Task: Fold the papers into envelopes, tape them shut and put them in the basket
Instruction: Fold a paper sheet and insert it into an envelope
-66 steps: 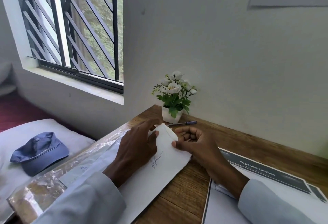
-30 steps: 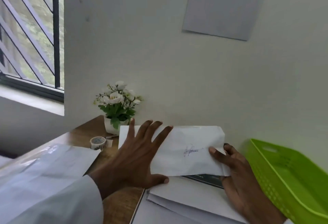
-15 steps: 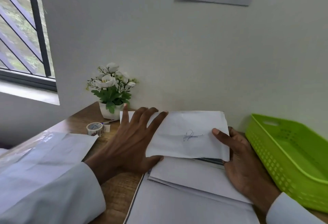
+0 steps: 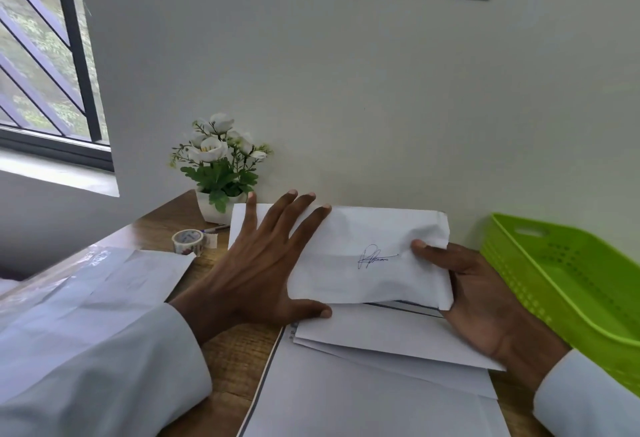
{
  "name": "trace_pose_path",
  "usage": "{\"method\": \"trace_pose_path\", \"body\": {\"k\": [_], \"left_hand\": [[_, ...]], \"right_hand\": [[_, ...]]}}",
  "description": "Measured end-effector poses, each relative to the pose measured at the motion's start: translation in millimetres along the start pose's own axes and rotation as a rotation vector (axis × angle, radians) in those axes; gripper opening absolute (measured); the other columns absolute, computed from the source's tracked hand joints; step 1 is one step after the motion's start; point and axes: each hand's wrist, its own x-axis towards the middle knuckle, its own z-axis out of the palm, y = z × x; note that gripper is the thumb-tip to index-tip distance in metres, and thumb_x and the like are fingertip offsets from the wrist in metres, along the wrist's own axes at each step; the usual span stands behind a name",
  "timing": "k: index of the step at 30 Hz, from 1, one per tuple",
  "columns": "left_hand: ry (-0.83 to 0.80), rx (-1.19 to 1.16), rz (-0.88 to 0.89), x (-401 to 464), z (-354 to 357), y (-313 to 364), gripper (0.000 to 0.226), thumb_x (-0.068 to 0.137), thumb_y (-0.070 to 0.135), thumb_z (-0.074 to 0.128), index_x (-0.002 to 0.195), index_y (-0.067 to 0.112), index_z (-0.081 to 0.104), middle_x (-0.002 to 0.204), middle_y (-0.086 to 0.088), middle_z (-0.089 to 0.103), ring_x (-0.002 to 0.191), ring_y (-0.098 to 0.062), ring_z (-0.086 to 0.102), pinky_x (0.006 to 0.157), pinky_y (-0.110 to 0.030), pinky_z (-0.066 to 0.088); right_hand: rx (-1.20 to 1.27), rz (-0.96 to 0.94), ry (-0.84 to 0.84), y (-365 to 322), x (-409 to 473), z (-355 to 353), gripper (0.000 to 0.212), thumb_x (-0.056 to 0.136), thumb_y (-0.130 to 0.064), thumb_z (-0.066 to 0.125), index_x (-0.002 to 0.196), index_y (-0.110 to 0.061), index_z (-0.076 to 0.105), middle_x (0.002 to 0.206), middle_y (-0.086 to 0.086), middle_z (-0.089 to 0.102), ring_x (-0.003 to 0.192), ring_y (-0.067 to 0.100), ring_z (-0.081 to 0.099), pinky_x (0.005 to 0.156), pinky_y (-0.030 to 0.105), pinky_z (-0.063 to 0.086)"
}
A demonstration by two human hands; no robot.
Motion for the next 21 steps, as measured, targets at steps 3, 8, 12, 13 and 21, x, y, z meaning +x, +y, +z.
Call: {"method": "trace_pose_path", "body": {"k": [3,8,12,13,21], "left_hand": [[-0.028,0.011,-0.015,-0.7,-1.8,-2.1,0.125,0.064,0.097,0.04,0.157,0.02,0.005,0.164,-0.01,0.012,0.152,-0.031,0.008,0.113,-0.072,0.006],[-0.008,0.058,0.015,1.1,-7.1,-5.3,0.119,0.068,0.089,0.046,0.155,0.017,0.009,0.159,-0.012,0.026,0.148,-0.034,0.022,0.111,-0.075,0.011],[-0.001,0.077,0.063,2.5,-8.2,-4.0,0.114,0.071,0.085,0.047,0.155,0.017,0.011,0.155,-0.012,0.034,0.144,-0.032,0.031,0.11,-0.076,0.014],[-0.005,0.082,0.075,2.5,-7.6,-3.5,0.113,0.072,0.085,0.047,0.155,0.017,0.011,0.156,-0.012,0.033,0.145,-0.032,0.03,0.11,-0.076,0.014],[-0.015,0.033,0.067,1.4,-7.1,-4.1,0.125,0.066,0.094,0.044,0.157,0.02,0.001,0.165,-0.01,0.008,0.153,-0.028,0.002,0.112,-0.074,0.005]], "right_hand": [[0.035,-0.013,-0.001,-2.0,-0.8,-2.0,0.034,0.082,-0.011,0.06,0.113,-0.004,0.073,0.121,0.019,0.069,0.111,0.032,0.067,0.094,0.044,0.054],[0.095,0.014,-0.039,-4.8,-1.0,-6.7,0.038,0.074,-0.012,0.066,0.11,-0.004,0.075,0.122,0.021,0.068,0.107,0.034,0.069,0.09,0.045,0.057],[0.028,0.111,-0.164,-6.7,-9.7,-8.1,0.061,0.054,-0.013,0.088,0.113,-0.002,0.073,0.118,0.023,0.07,0.107,0.038,0.069,0.081,0.043,0.059],[0.013,0.136,-0.187,-6.0,-10.4,-8.6,0.065,0.055,-0.014,0.089,0.116,-0.002,0.071,0.121,0.023,0.068,0.109,0.039,0.067,0.083,0.043,0.058],[0.066,0.154,-0.037,-6.4,-7.6,-5.4,0.044,0.068,-0.014,0.074,0.112,-0.004,0.074,0.117,0.02,0.071,0.099,0.034,0.072,0.078,0.041,0.061]]}}
